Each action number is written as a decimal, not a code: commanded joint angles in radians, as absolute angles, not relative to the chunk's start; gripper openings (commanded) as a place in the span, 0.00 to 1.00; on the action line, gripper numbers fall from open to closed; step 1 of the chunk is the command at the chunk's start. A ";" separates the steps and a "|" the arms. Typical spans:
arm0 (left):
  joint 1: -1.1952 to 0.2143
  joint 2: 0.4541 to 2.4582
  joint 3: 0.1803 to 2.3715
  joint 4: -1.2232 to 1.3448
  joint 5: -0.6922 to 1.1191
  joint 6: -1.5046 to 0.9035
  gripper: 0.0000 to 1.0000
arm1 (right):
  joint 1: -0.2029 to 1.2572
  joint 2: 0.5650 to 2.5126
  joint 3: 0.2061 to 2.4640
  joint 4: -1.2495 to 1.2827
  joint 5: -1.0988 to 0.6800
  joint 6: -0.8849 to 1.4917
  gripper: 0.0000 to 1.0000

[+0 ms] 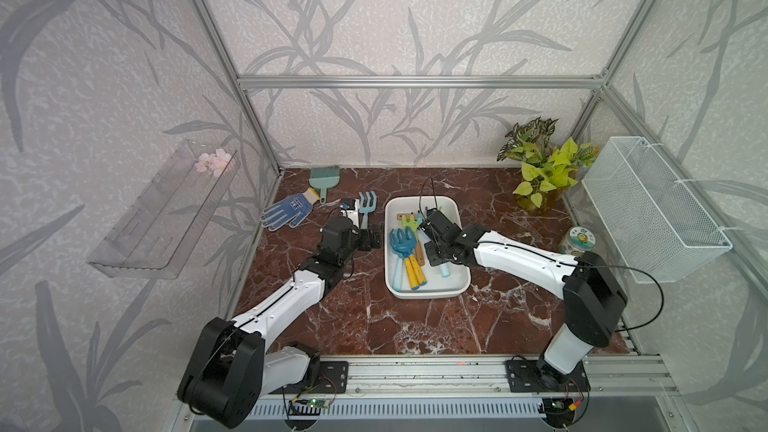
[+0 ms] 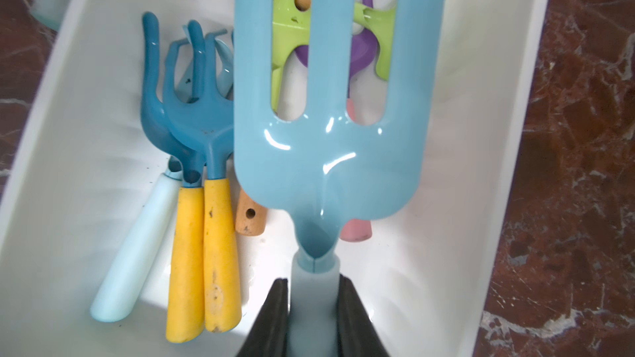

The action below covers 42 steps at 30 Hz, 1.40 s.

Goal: Take the hand rake out of the storage box
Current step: Pick up the rake from the storage box, then place the rake at the center of the board.

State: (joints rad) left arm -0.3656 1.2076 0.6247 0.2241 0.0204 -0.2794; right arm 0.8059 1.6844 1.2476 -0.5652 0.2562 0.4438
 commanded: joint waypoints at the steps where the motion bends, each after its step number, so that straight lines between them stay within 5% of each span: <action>1: -0.365 1.186 0.615 0.245 0.029 -0.261 0.99 | 0.787 1.636 1.231 -0.536 0.231 0.424 0.19; 16: -0.365 1.203 0.627 0.245 0.052 -0.261 1.00 | 0.531 1.554 1.216 -0.518 0.136 0.287 0.18; 42: -0.369 1.252 0.661 0.231 0.095 -0.244 0.98 | 0.270 2.051 1.603 -0.669 -0.001 0.159 0.17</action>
State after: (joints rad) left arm -0.3656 1.2427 0.6296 0.2249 0.0811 -0.2619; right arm 0.2806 2.0247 1.5616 -0.6296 0.0177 0.1730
